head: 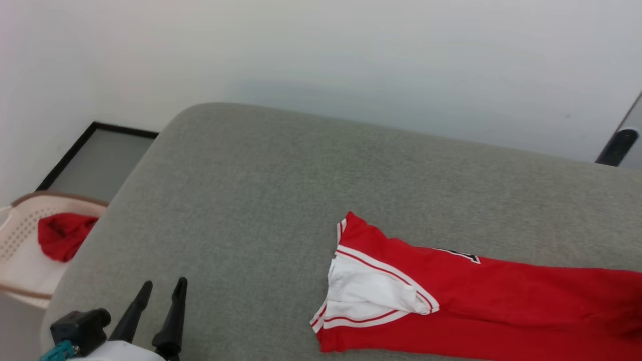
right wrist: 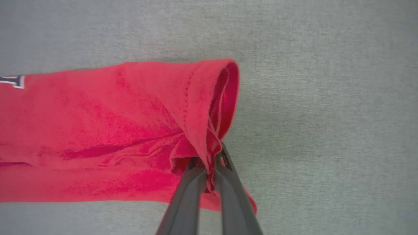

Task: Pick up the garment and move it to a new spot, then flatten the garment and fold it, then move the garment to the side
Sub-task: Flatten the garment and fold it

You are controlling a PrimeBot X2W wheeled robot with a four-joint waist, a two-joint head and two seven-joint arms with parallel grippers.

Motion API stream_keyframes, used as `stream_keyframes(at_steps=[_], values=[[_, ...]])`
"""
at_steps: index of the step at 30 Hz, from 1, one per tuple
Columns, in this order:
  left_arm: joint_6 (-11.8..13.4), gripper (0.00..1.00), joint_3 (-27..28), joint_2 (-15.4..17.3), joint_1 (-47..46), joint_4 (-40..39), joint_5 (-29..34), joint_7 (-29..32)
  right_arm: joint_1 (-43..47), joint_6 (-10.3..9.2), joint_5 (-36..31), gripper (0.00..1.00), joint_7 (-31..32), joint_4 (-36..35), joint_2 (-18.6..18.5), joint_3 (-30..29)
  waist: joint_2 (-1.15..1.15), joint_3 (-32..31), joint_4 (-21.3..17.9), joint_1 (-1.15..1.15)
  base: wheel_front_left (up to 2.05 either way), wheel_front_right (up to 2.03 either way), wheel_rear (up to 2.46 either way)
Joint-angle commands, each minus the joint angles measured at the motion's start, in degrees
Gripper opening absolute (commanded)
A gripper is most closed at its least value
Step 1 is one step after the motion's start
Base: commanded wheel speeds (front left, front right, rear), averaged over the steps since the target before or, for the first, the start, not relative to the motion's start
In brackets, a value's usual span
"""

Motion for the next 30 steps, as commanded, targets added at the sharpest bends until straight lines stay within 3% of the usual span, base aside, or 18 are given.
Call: stream_keyframes(at_steps=[1, 8, 15, 22, 30], values=[[0.23, 1.00, 0.15, 0.19, 0.56, -0.15, -0.19, 0.29, -0.47, -0.11, 1.54, 0.00, 0.63, -1.23, 0.89, -0.17, 0.00, -1.09, -1.14, 0.00, 0.00, 0.00, 0.00], [0.32, 1.00, 0.19, -0.26, 1.36, -0.48, -1.50, 0.77, -1.74, -0.10, 9.48, 0.00, 4.89, -12.58, 9.41, 0.68, 0.00, -2.51, -2.39, 0.00, 0.00, 0.00, 0.00], [0.08, 1.00, -0.71, -1.04, -0.08, -0.29, -2.04, 1.97, -4.09, -0.10, 9.09, 0.00, 6.08, -18.80, 18.20, 4.86, 0.00, -2.87, -0.46, 0.00, 0.00, 0.00, 0.00], [-0.44, 1.00, -2.03, -2.20, -1.87, 0.55, -1.32, 2.05, -7.52, -0.11, 5.64, 0.00, 2.61, -14.71, 24.23, 9.71, 0.00, -2.88, 3.08, 0.00, 0.00, 0.00, 0.00], [-1.31, 1.00, -3.04, -3.22, -3.54, 1.97, -1.12, 2.06, -9.50, -0.10, 4.38, 0.00, -4.23, -5.54, 25.27, 16.21, 0.00, -2.76, 6.91, 0.00, 0.00, 0.00, 0.00]])
